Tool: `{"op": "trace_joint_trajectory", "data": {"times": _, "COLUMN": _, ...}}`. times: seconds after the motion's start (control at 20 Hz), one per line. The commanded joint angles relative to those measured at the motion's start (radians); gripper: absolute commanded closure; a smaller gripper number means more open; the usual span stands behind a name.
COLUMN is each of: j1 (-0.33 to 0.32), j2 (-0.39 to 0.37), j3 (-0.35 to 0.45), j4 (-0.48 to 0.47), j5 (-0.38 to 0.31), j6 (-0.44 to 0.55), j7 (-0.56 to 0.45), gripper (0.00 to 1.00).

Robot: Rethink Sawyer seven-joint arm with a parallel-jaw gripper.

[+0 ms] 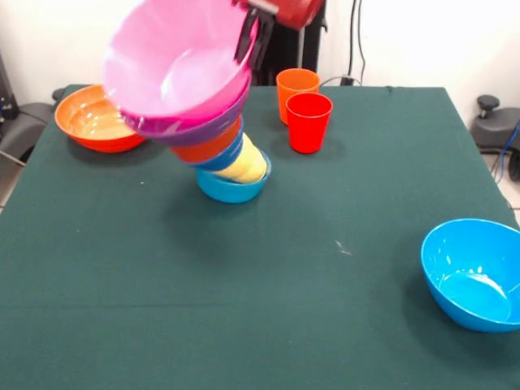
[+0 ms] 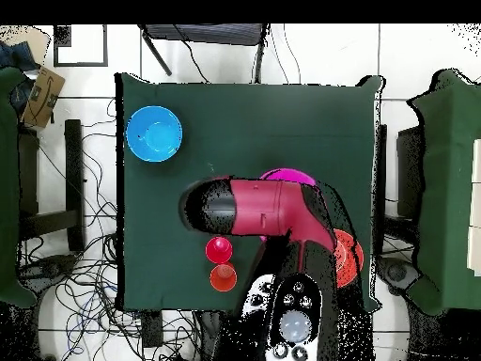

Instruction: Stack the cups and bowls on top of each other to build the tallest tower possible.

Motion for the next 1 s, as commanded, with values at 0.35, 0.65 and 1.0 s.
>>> {"op": "trace_joint_trajectory", "data": {"times": 0.35, "j1": 0.093, "j2": 0.123, "j3": 0.049, "j4": 0.032, "j5": 0.024, "j6": -0.135, "j7": 0.174, "gripper": 1.0}}
{"op": "trace_joint_trajectory", "data": {"times": 0.65, "j1": 0.221, "j2": 0.241, "j3": -0.11, "j4": -0.072, "j5": -0.031, "j6": -0.209, "j7": 0.262, "gripper": 1.0}}
{"op": "trace_joint_trajectory", "data": {"times": 1.0, "j1": 0.204, "j2": 0.108, "j3": -0.061, "j4": 0.122, "j5": 0.073, "j6": -0.14, "j7": 0.159, "gripper": 1.0}}
